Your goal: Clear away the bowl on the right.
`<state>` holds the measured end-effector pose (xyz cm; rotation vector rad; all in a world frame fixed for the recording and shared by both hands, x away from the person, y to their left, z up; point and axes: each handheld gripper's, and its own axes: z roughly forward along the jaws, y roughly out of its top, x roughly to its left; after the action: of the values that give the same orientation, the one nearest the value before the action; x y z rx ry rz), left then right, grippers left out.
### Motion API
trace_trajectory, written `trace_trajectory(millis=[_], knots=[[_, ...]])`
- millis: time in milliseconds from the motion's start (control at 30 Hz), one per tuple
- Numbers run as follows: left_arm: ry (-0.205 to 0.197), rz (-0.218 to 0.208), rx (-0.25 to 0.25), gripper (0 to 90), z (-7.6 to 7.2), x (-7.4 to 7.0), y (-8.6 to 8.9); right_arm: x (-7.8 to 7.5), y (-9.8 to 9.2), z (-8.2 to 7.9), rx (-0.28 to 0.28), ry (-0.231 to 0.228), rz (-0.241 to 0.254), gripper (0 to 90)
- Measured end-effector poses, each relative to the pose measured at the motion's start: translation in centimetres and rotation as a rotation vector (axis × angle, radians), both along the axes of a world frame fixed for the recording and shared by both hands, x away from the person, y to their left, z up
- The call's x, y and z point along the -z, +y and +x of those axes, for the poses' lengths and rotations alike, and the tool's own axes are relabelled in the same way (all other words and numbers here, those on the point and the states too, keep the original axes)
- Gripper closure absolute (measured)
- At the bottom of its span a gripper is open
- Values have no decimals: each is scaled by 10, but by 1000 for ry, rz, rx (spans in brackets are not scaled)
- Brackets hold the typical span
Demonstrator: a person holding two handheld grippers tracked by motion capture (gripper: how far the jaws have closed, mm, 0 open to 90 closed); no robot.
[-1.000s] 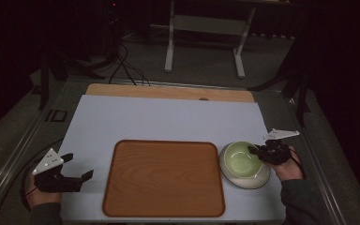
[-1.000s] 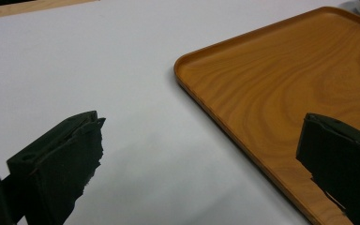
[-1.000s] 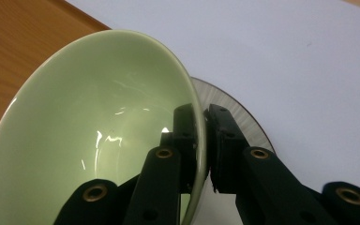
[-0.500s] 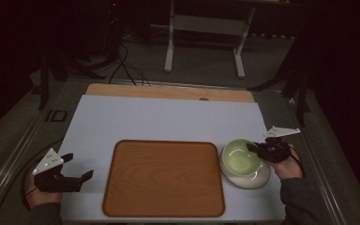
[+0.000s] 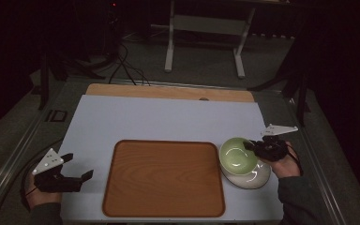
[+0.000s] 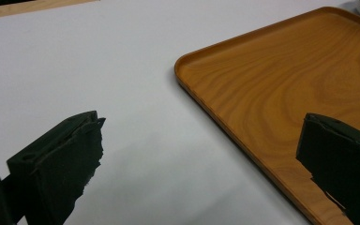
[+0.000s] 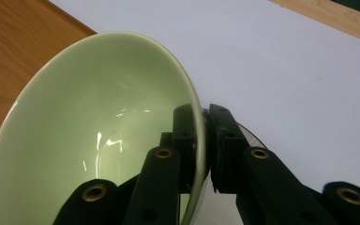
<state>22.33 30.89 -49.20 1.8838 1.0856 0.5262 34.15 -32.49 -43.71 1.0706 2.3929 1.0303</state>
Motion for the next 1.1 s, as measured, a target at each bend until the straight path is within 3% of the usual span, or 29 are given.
trace_trajectory(millis=[1100], knots=[[-21, -7, 8, 7, -1, -2, 0, -6, 29, 0, -56, -27, 34, 819]])
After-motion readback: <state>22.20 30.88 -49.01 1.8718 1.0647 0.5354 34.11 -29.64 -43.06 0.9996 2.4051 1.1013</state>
